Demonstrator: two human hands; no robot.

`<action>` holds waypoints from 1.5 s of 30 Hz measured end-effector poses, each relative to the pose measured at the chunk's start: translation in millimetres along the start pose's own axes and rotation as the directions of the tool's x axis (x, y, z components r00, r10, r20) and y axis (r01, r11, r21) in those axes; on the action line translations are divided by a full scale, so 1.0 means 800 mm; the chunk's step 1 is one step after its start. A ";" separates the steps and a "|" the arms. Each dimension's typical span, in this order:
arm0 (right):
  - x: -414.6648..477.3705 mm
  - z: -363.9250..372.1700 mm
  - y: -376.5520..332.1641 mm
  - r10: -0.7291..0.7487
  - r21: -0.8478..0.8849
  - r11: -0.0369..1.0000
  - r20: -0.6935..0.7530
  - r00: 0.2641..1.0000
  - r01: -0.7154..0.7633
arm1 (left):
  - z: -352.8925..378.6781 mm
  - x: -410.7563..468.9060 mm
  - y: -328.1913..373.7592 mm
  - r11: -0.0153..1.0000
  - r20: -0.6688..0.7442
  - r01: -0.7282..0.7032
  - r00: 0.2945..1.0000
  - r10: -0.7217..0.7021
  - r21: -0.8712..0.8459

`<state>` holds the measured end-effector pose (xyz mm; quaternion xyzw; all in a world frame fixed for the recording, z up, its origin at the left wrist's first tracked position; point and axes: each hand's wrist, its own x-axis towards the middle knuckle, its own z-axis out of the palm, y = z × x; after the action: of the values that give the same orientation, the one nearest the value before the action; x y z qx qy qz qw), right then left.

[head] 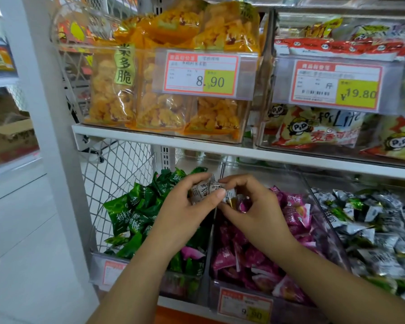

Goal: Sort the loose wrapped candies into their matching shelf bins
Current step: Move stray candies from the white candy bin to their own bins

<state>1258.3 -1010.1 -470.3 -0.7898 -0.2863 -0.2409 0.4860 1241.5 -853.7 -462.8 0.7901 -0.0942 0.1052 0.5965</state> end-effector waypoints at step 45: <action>0.042 -0.078 0.069 0.327 -0.483 0.829 0.010 0.945 -0.282 | 0.009 -0.014 0.010 0.984 -0.120 -0.081 0.988 0.101 0.157</action>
<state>1313.8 -1079.6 -457.2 -0.9302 -0.1109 -0.1866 0.2959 1228.8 -862.5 -460.7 0.8196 -0.0837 0.1896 0.5341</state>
